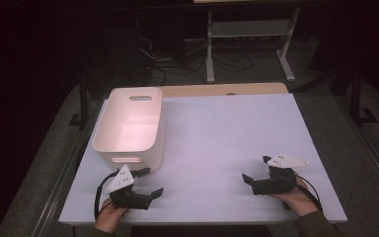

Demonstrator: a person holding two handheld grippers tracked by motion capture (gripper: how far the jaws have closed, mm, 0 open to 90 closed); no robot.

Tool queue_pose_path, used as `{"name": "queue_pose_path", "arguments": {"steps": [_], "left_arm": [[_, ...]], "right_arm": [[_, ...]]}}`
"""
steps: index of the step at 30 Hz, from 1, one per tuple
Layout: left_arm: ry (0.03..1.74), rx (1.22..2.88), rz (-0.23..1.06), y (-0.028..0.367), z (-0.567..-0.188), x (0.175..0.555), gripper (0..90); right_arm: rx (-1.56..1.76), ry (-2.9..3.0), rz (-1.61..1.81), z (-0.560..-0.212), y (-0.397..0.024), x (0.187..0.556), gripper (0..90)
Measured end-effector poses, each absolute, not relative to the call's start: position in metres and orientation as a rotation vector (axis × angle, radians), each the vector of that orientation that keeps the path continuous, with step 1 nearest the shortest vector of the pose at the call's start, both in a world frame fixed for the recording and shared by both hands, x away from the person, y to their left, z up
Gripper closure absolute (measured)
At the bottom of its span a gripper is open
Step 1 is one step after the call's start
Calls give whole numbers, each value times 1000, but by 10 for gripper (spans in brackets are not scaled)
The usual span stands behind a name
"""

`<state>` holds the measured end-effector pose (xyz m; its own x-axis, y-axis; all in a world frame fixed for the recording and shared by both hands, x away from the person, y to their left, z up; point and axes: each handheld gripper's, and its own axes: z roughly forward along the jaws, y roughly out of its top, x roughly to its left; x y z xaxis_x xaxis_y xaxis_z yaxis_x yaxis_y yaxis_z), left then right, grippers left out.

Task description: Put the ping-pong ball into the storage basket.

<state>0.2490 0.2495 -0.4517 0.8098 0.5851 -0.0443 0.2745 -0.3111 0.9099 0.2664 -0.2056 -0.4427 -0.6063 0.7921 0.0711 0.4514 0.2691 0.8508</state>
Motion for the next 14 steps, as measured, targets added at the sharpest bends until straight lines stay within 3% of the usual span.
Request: {"name": "queue_pose_path", "arguments": {"steps": [14], "left_arm": [[646,1909,358,249,-452,249,141]], "right_arm": [[1149,2177,1241,-448,-209,267,15]]}}
